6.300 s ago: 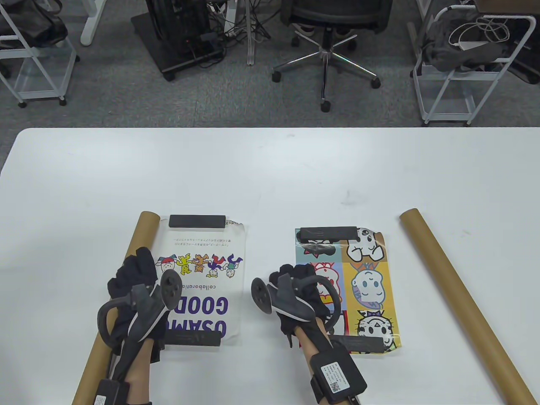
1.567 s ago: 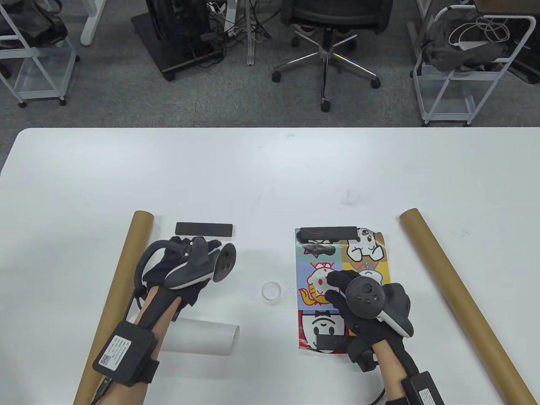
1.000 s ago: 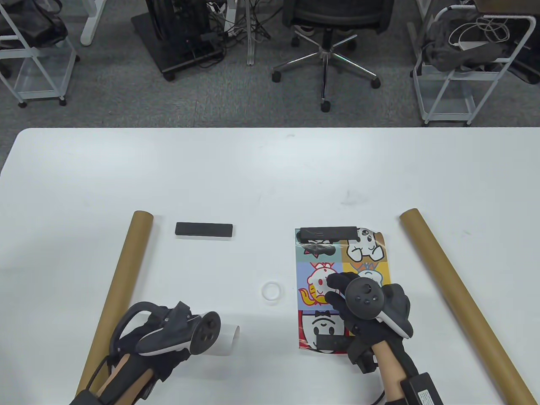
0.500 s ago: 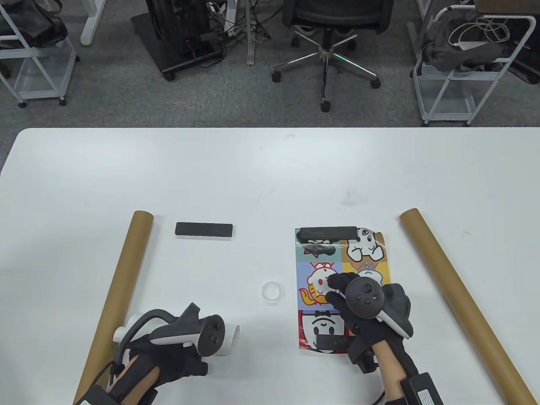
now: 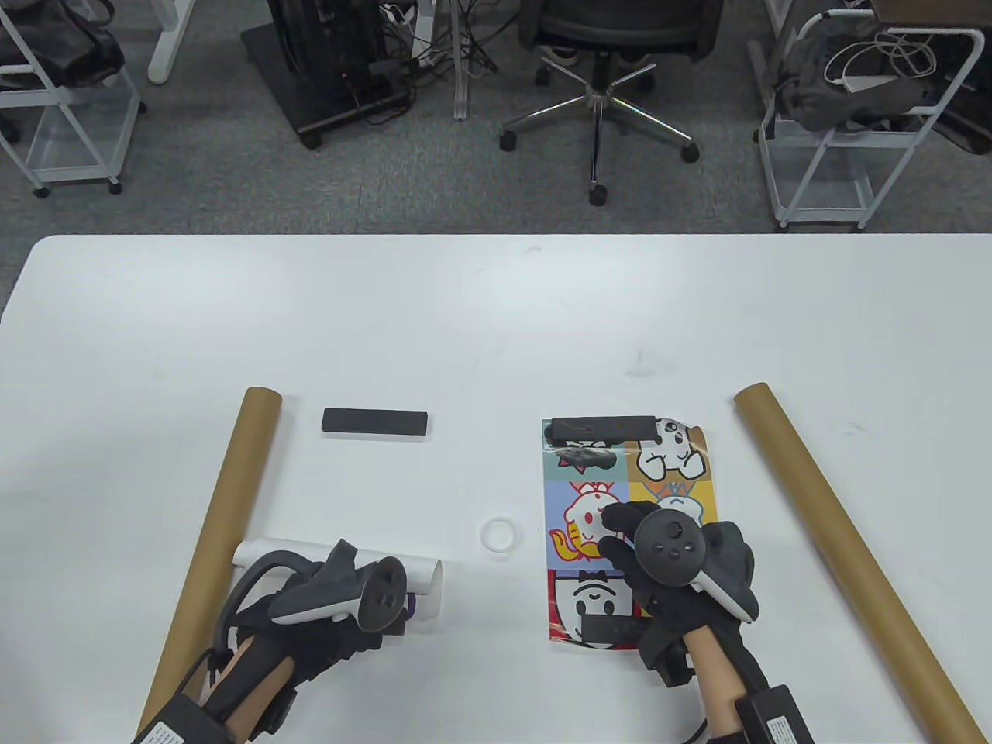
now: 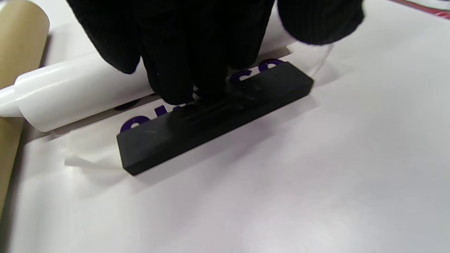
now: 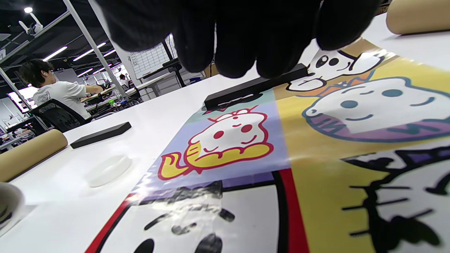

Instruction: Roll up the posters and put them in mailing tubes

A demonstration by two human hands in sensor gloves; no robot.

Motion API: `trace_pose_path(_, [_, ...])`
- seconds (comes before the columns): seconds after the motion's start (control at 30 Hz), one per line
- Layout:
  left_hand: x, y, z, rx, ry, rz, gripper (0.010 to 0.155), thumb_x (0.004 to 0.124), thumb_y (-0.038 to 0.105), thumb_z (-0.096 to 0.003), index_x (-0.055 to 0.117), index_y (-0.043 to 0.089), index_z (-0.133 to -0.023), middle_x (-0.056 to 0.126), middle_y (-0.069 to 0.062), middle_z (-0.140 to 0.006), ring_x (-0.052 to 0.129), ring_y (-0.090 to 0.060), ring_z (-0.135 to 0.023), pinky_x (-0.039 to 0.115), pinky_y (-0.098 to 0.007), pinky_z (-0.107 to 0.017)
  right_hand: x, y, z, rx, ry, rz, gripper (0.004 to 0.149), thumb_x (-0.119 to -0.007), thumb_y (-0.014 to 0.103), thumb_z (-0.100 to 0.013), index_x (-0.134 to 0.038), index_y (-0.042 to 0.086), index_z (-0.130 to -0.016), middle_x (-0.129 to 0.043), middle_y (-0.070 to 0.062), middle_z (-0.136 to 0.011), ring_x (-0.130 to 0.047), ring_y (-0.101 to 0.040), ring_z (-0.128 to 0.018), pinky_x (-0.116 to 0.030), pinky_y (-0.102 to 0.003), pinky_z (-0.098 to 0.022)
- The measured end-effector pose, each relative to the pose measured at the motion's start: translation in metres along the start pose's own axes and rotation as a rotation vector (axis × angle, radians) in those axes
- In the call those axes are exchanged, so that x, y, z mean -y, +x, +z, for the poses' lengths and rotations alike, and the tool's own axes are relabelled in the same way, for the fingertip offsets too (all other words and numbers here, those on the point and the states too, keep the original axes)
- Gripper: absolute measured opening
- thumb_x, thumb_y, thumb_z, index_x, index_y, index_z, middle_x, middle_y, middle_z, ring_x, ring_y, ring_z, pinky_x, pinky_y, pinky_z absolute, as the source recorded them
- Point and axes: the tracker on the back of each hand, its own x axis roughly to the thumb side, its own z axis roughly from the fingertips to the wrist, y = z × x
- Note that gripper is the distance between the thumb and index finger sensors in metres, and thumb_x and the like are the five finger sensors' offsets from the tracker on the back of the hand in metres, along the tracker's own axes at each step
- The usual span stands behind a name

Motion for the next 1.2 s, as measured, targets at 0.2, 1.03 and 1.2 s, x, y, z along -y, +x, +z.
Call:
trace_pose_path(0.2, [0.01, 0.002, -0.01, -0.028, 0.051, -0.081, 0.069, 0.07, 0.051, -0.0466, 0.063, 0.027, -0.111, 0.077, -0.003, -0.114, 0.089, -0.029, -0.1, 0.068, -0.052, -0.079, -0.001, 0.001, 0.0, 0.003, 0.005, 0.0, 0.055, -0.068, 0.036, -0.051, -0.066, 0.011, -0.099, -0.071, -0.022, -0.104, -0.072, -0.053, -0.09, -0.055, -0.073, -0.067])
trace_pose_path(1.03, [0.028, 0.028, -0.014, 0.014, 0.29, -0.426, 0.071, 0.084, 0.052, -0.0356, 0.068, 0.033, -0.102, 0.089, 0.008, -0.097, 0.103, -0.013, -0.082, 0.078, -0.047, -0.077, -0.001, 0.001, 0.001, 0.008, 0.007, -0.008, 0.054, -0.068, 0.036, -0.051, -0.067, 0.011, -0.099, -0.071, -0.022, -0.104, -0.072, -0.053, -0.09, -0.055, -0.073, -0.067])
trace_pose_path(1.2, [0.017, 0.027, -0.005, 0.011, 0.304, -0.45, 0.071, 0.084, 0.053, -0.0357, 0.068, 0.034, -0.102, 0.089, 0.008, -0.097, 0.103, -0.012, -0.082, 0.078, -0.046, -0.077, -0.001, 0.001, 0.0, 0.007, 0.009, -0.008, 0.054, -0.068, 0.036, -0.051, -0.067, 0.011, -0.099, -0.071, -0.022, -0.104, -0.072, -0.053, -0.09, -0.055, -0.073, -0.067])
